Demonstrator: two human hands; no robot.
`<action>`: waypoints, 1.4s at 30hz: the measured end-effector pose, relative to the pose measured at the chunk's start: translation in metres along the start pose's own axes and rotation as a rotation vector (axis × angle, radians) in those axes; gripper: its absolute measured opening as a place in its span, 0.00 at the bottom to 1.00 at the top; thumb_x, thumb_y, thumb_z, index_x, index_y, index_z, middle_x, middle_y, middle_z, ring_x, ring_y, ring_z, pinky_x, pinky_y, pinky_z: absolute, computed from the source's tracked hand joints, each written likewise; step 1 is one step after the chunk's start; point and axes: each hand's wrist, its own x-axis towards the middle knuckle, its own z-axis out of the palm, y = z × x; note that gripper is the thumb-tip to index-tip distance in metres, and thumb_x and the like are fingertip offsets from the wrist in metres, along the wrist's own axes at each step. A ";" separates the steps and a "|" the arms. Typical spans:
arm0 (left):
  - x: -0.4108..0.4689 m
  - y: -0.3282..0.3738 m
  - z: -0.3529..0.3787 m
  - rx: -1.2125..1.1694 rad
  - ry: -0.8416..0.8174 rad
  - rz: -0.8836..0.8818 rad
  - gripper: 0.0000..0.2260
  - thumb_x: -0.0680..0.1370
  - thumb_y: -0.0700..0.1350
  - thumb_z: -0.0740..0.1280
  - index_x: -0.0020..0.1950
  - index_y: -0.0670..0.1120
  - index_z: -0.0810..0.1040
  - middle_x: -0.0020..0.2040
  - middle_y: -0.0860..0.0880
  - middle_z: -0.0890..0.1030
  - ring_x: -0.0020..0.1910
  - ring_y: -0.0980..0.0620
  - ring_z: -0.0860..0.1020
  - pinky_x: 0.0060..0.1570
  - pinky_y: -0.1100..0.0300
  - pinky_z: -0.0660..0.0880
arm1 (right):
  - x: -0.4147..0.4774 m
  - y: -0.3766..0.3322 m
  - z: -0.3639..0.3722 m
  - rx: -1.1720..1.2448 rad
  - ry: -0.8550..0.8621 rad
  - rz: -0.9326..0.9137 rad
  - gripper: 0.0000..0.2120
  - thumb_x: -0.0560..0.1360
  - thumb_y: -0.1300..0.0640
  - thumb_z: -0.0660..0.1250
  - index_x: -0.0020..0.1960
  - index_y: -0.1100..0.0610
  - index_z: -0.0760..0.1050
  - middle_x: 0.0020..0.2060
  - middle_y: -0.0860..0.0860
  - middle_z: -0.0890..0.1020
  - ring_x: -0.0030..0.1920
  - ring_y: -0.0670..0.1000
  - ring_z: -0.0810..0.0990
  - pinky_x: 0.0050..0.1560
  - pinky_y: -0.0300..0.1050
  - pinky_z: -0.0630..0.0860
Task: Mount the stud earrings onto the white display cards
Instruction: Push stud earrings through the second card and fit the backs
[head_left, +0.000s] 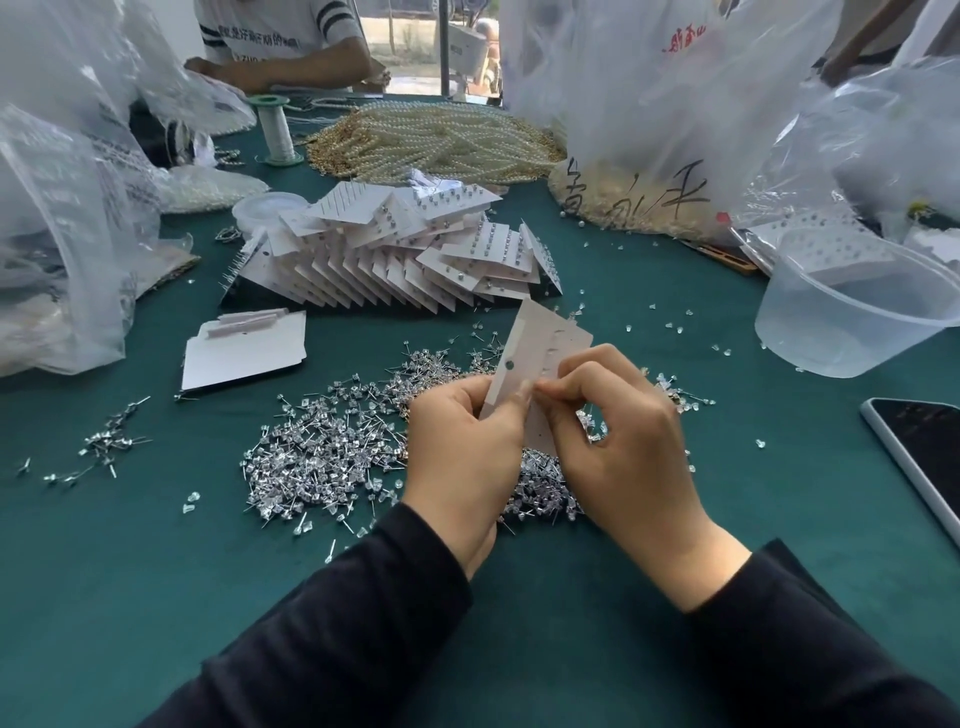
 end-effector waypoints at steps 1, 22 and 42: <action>0.001 -0.001 0.000 -0.001 0.004 -0.011 0.13 0.73 0.35 0.67 0.29 0.45 0.80 0.35 0.44 0.80 0.37 0.48 0.76 0.42 0.53 0.74 | 0.000 0.000 0.000 -0.008 0.007 -0.002 0.04 0.70 0.69 0.69 0.37 0.65 0.77 0.36 0.55 0.77 0.35 0.50 0.76 0.38 0.37 0.73; -0.001 -0.008 0.003 0.257 0.064 0.080 0.07 0.73 0.37 0.68 0.35 0.40 0.80 0.36 0.39 0.83 0.33 0.49 0.76 0.38 0.46 0.78 | -0.002 -0.005 -0.001 -0.101 -0.027 0.005 0.03 0.68 0.68 0.68 0.37 0.62 0.76 0.34 0.54 0.78 0.33 0.53 0.77 0.35 0.50 0.75; 0.020 0.020 -0.038 1.297 -0.465 0.322 0.04 0.71 0.50 0.70 0.43 0.53 0.77 0.43 0.58 0.73 0.42 0.62 0.70 0.48 0.66 0.66 | 0.016 0.019 -0.047 0.686 0.212 0.668 0.10 0.74 0.67 0.65 0.38 0.53 0.77 0.34 0.50 0.80 0.37 0.49 0.76 0.40 0.43 0.73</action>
